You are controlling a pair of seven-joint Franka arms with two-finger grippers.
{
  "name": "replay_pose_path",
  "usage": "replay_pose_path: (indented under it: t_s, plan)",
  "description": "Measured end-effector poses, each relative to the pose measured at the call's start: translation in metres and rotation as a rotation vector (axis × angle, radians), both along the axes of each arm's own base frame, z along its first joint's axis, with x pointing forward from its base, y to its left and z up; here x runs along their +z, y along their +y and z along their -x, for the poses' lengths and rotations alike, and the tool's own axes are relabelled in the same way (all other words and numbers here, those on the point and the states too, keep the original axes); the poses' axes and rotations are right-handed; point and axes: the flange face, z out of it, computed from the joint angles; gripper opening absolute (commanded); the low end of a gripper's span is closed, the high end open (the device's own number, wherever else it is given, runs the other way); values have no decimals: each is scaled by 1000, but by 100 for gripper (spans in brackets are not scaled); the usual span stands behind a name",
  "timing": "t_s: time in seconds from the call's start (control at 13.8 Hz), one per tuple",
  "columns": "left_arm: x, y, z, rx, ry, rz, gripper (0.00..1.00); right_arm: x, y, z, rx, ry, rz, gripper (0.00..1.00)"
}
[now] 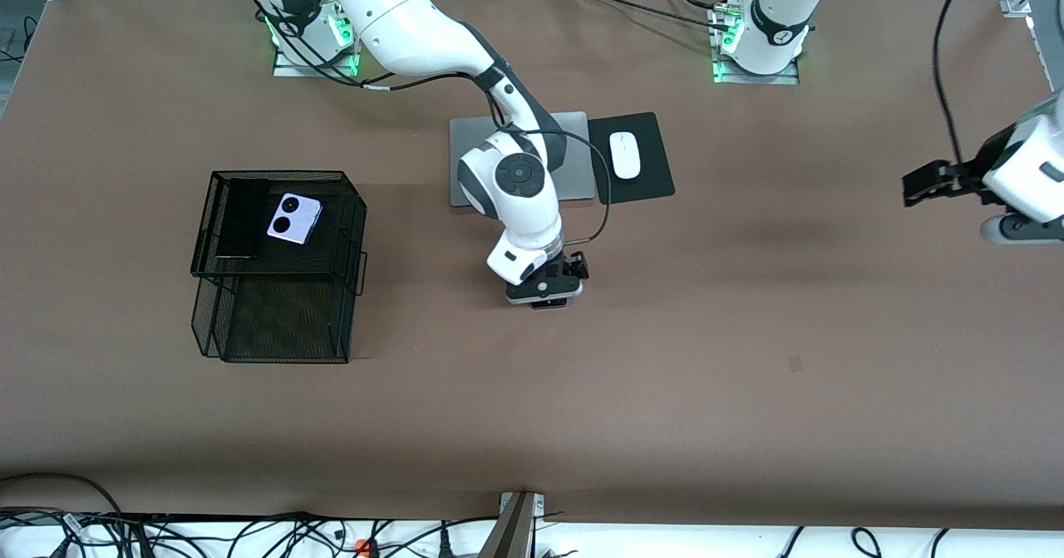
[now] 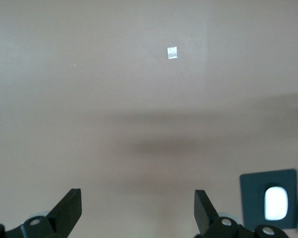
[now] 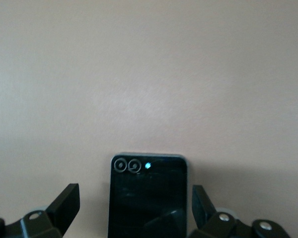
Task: Place phones with both arms
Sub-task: 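Lower the right gripper onto the black flip phone and close it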
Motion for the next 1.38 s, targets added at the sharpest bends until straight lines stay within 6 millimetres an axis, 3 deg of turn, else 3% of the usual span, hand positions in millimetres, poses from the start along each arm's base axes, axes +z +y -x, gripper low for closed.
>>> replay_pose_path:
  t_s: [0.43, 1.38]
  plan:
    - [10, -5, 11, -33, 9, 8, 100, -16, 1, 5, 140, -47, 100, 100]
    - [-1, 13, 7, 15, 23, -25, 100, -22, -1, 7, 126, -38, 105, 100]
